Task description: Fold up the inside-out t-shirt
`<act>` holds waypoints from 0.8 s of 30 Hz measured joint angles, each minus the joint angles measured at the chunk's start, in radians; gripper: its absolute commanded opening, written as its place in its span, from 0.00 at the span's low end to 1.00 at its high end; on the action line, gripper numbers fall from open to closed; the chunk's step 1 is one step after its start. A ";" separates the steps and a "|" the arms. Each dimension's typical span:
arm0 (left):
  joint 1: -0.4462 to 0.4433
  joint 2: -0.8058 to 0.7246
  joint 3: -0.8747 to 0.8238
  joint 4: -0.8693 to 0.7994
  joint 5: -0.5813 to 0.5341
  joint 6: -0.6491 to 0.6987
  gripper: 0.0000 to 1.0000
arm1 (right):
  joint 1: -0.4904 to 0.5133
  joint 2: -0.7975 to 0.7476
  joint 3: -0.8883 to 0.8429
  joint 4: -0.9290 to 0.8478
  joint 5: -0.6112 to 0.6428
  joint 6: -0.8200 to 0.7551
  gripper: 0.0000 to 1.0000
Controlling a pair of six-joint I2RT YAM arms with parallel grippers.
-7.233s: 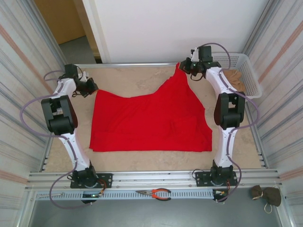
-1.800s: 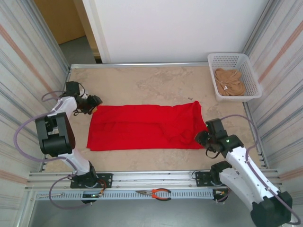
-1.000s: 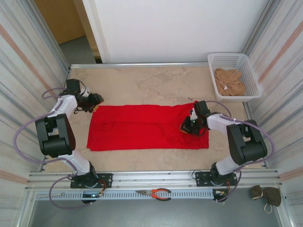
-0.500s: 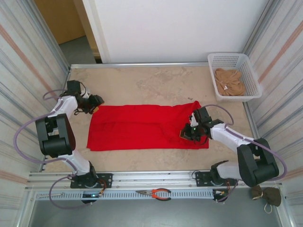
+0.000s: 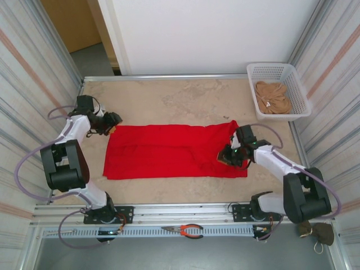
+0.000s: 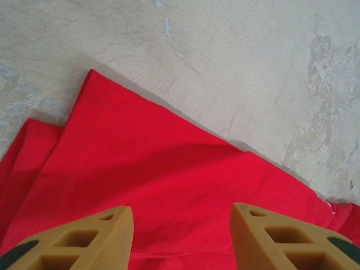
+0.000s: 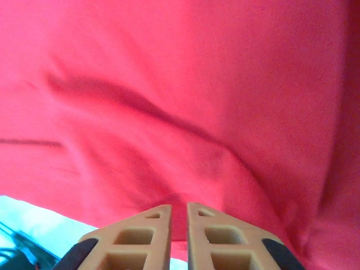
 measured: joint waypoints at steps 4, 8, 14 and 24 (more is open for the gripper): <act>0.008 -0.035 -0.061 0.000 -0.010 0.007 0.50 | -0.158 -0.031 0.117 -0.022 0.005 -0.044 0.79; 0.025 -0.037 -0.105 0.000 -0.012 0.011 0.50 | -0.274 0.028 0.161 -0.021 0.016 -0.082 0.86; 0.026 -0.039 -0.111 0.001 -0.008 0.011 0.50 | -0.339 0.168 0.159 -0.005 0.023 -0.103 0.88; 0.026 -0.040 -0.111 0.008 0.002 0.011 0.50 | -0.300 0.235 0.078 0.092 -0.017 -0.104 0.90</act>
